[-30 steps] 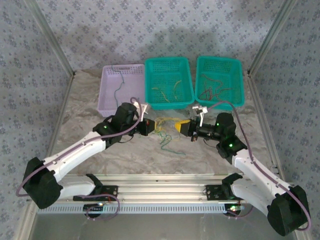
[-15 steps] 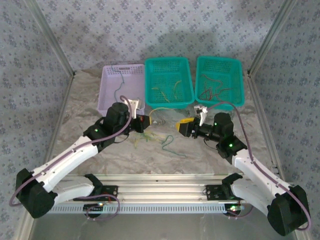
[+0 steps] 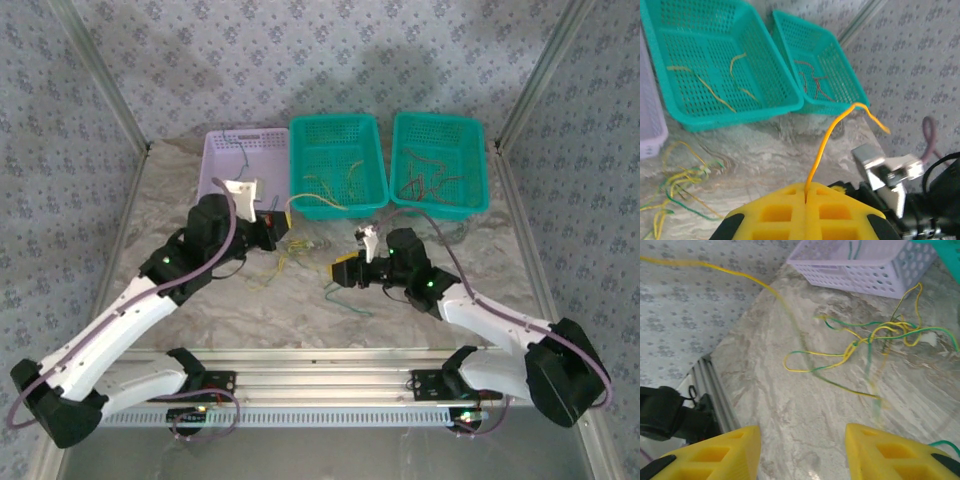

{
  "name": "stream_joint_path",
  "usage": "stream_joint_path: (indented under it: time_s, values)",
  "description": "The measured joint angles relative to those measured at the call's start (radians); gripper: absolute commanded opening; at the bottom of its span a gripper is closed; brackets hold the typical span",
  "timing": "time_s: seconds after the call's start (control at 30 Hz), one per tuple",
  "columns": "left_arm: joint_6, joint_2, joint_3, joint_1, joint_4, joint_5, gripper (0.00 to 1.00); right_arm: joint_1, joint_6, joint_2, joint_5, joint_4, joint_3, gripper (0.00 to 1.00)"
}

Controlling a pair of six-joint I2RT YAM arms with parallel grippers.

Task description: Untangle the cables

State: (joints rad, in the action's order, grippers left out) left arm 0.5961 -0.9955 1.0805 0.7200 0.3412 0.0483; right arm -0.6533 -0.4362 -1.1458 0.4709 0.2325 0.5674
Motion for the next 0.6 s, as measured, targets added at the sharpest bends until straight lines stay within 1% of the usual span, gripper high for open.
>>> stream_joint_path:
  time_s: [0.13, 0.3, 0.47, 0.6]
  values:
    - [-0.034, 0.044, 0.077, 0.0, 0.089, -0.063, 0.0, 0.012, 0.0, -0.003, -0.069, 0.005, 0.0, 0.51]
    - [-0.062, 0.097, 0.182, 0.0, 0.184, -0.106, 0.0, 0.016, 0.012, -0.043, -0.109, -0.012, 0.016, 0.51]
    - [-0.064, 0.103, 0.285, 0.0, 0.222, -0.116, 0.0, 0.007, 0.012, -0.083, -0.097, 0.003, 0.019, 0.52]
    - [-0.069, 0.091, 0.345, 0.0, 0.233, -0.117, 0.0, -0.044, 0.032, -0.131, -0.089, 0.01, 0.064, 0.53]
